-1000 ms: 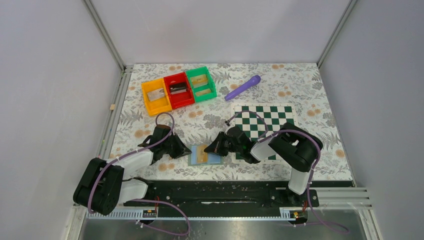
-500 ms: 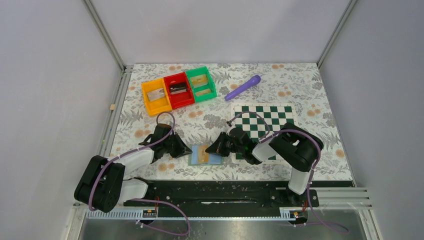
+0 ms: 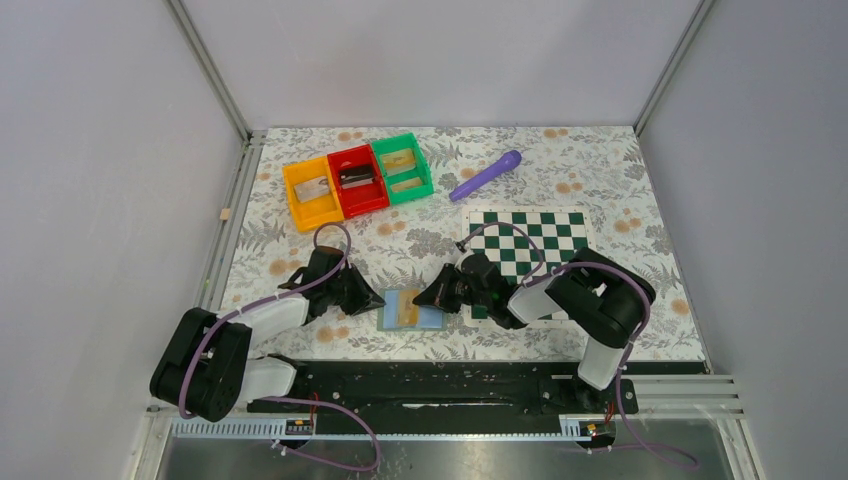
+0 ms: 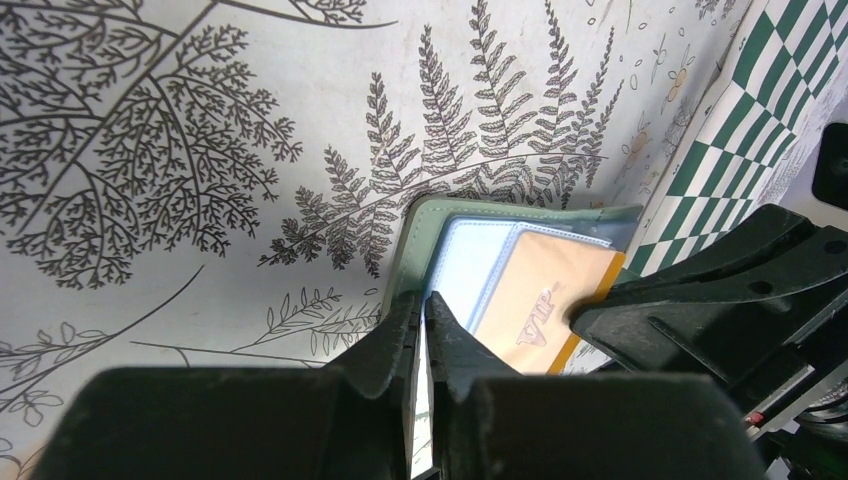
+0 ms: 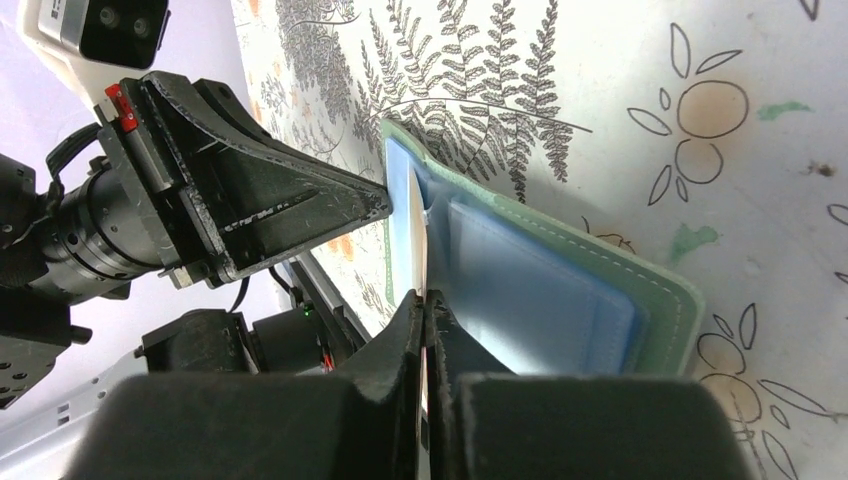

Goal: Take the credit cards out of the card holder
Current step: Remove the credit card from the card holder.

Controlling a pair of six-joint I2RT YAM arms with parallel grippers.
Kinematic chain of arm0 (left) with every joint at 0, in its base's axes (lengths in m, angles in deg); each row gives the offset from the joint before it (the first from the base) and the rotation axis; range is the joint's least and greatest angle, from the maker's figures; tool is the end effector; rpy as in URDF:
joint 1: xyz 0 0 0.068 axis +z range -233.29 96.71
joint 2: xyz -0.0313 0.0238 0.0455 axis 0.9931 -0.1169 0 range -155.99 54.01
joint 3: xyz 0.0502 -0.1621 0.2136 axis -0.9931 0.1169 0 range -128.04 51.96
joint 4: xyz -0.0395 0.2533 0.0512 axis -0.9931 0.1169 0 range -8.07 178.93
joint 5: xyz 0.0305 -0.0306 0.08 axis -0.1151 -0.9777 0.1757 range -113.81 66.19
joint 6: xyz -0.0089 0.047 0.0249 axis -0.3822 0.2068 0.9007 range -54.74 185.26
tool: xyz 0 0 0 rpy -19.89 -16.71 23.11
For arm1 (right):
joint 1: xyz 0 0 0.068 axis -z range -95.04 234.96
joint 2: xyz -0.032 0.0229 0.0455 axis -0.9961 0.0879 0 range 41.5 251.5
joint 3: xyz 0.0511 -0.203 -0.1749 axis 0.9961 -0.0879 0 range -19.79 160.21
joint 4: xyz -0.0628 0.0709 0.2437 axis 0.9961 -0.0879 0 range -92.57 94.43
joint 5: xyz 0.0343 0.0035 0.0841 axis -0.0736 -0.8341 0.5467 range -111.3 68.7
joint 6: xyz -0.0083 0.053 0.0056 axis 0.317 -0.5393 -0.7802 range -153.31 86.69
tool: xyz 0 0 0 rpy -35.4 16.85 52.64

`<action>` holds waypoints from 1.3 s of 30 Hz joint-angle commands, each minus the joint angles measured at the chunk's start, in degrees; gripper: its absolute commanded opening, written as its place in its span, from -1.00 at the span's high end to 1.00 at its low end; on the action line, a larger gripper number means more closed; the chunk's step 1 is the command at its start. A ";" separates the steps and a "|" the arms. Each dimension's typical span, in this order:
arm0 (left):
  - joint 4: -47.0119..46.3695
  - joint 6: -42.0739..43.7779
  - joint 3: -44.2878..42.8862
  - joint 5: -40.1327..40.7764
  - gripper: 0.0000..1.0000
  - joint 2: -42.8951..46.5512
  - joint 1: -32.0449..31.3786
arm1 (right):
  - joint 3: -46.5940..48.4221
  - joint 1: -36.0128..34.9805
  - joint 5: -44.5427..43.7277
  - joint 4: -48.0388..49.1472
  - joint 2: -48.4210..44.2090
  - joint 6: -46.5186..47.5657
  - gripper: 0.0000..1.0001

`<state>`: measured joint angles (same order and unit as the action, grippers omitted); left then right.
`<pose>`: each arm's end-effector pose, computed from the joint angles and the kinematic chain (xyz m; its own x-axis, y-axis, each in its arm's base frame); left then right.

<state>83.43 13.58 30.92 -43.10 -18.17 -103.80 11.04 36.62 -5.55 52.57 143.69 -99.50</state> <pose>0.1877 -0.0828 0.1262 -0.8683 -0.4659 -0.1703 -0.2626 0.7230 -0.6389 0.1990 0.2383 0.1159 -0.9153 0.2960 -0.2731 -0.1175 0.4525 0.8840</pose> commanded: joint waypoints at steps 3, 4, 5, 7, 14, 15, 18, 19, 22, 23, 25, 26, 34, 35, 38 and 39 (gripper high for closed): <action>5.27 1.76 1.90 6.59 0.84 -2.79 -0.21 | -0.03 0.61 1.74 -0.46 -1.91 1.16 0.89; 5.27 1.68 1.95 6.56 0.84 -2.79 -0.23 | 0.00 0.61 1.90 -0.39 -1.83 1.09 0.79; 5.27 1.67 1.96 6.63 0.84 -2.79 -0.23 | -0.07 0.66 1.97 -0.46 -1.82 1.07 0.75; 5.24 1.59 2.03 6.63 0.84 -2.79 -0.20 | -0.28 0.61 1.66 -0.79 -2.10 1.19 0.92; 5.24 1.41 2.05 6.94 0.84 -2.63 -0.22 | -0.25 0.61 0.98 -4.13 -3.74 2.54 1.00; 5.27 1.41 1.99 6.99 0.83 -2.62 -0.22 | -0.18 0.63 1.17 -4.53 -3.96 2.82 0.98; 5.20 1.41 1.97 7.00 0.83 -2.82 -0.21 | 0.53 0.61 2.20 -5.33 -4.19 3.29 0.56; 5.21 1.39 1.97 6.93 0.83 -2.79 -0.23 | 0.81 0.61 2.34 -5.63 -4.12 3.34 0.62; 5.18 1.41 1.94 6.95 0.83 -2.81 -0.22 | 0.58 0.63 2.35 -5.25 -3.94 3.40 1.00; 5.14 1.41 2.03 6.89 0.83 -2.79 -0.17 | 0.47 0.61 2.35 -5.15 -3.89 3.31 1.00; 5.17 1.41 2.05 6.95 0.83 -2.85 -0.22 | 0.52 0.61 2.36 -5.47 -4.12 3.44 1.00; 5.13 1.41 2.00 6.84 0.83 -2.83 -0.22 | 0.59 0.61 2.29 -5.80 -4.27 3.63 1.00; 5.40 1.42 1.89 6.98 0.82 -3.04 -0.21 | -0.13 0.71 1.90 -6.78 -6.07 4.87 1.00; 5.32 1.41 1.81 6.96 0.82 -3.16 -0.23 | -0.19 0.70 1.51 -7.92 -6.68 5.50 1.00; 5.40 1.41 1.83 7.03 0.81 -3.22 -0.23 | -0.32 0.85 0.76 -10.55 -8.44 7.04 1.00; 5.35 1.41 1.79 7.03 0.81 -3.23 -0.23 | -0.52 0.94 0.72 -10.56 -8.72 7.20 1.00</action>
<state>83.25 12.88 30.92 -43.12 -18.48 -103.82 10.91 36.97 -4.22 44.15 138.40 -95.15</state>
